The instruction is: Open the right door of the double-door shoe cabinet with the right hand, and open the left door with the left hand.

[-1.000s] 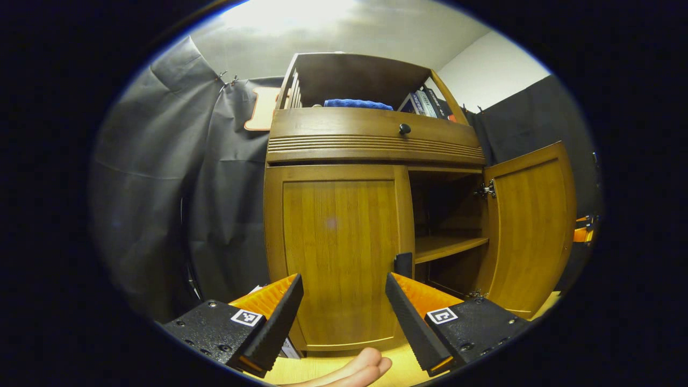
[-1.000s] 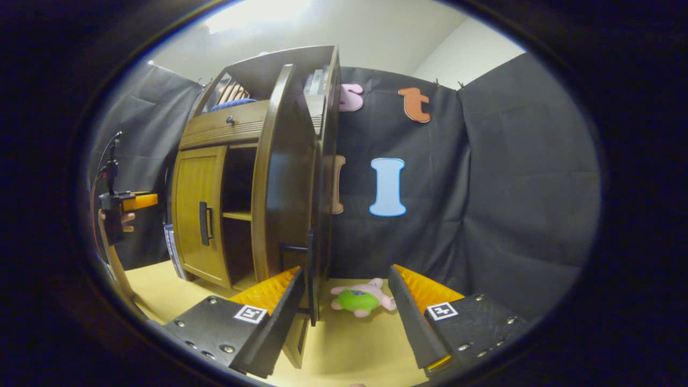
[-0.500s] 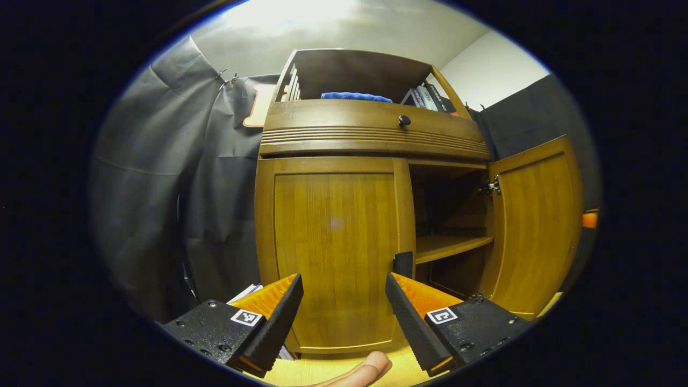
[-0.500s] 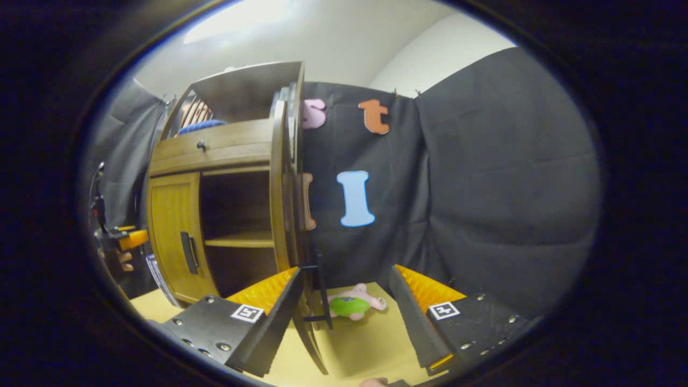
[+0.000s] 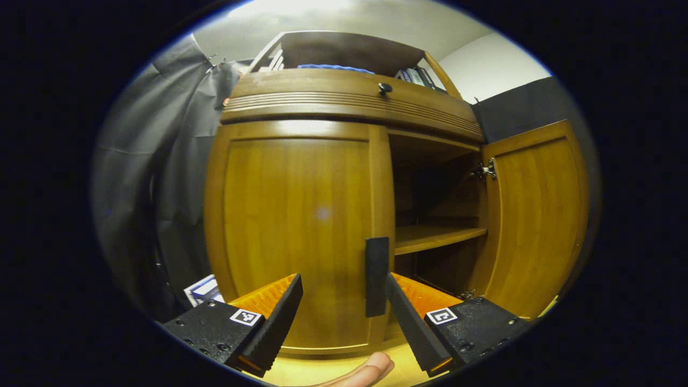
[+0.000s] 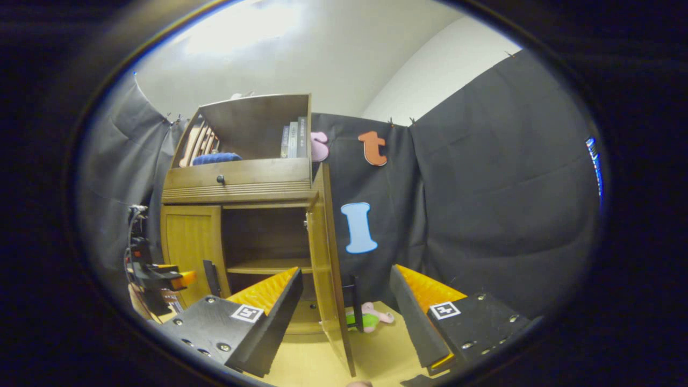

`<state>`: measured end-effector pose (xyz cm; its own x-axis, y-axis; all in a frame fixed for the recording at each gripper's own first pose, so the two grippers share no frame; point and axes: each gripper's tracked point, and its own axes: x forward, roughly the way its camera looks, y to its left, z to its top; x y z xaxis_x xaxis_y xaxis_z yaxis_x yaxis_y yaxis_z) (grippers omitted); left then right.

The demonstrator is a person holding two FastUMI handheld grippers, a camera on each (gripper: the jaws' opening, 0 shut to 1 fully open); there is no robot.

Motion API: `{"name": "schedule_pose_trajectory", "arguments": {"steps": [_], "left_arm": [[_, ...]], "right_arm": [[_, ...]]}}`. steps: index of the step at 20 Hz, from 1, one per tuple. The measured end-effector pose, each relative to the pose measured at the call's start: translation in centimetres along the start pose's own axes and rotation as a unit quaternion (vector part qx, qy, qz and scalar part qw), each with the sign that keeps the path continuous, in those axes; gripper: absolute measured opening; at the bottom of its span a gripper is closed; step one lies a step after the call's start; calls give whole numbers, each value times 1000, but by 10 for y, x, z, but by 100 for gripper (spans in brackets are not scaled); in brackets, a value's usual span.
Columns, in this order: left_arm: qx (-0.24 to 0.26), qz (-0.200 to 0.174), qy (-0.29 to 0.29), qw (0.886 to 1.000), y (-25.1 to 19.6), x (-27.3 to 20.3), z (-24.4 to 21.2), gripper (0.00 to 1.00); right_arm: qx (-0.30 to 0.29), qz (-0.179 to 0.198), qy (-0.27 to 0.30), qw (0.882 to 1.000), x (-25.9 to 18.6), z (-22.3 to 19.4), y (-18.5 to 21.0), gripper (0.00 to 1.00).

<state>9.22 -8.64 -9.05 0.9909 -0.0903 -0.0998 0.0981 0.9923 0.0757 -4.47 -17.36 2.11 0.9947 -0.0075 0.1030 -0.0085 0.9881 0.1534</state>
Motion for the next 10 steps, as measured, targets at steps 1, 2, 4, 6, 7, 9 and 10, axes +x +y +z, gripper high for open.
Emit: {"name": "schedule_pose_trajectory", "arguments": {"steps": [1, 2, 4, 6, 7, 9, 10], "left_arm": [[-3, -3, 0, 1000, -6, 12, -4, 96], [-1, 0, 2, 1000, -9, 19, -9, 95], [6, -1, 10, 1000, -20, 40, -18, 96], [9, 3, 17, 1000, -26, 56, -28, 95], [4, 15, 9, 1000, -24, 61, -28, 81], [9, 19, 5, 1000, -19, 70, -32, 53], [7, 16, 15, 1000, -21, 68, -33, 39]], "right_arm": [[0, 12, -7, 1000, -8, 3, 9, 96], [-1, 21, -9, 1000, -14, 4, 16, 99], [-8, 37, -6, 999, -23, 3, 29, 96], [-14, 47, 0, 999, -30, 0, 37, 96], [-19, 52, 2, 998, -33, -2, 41, 96], [-29, 53, 8, 998, -38, -8, 43, 96], [-31, 55, 13, 998, -41, -10, 45, 96]]}}
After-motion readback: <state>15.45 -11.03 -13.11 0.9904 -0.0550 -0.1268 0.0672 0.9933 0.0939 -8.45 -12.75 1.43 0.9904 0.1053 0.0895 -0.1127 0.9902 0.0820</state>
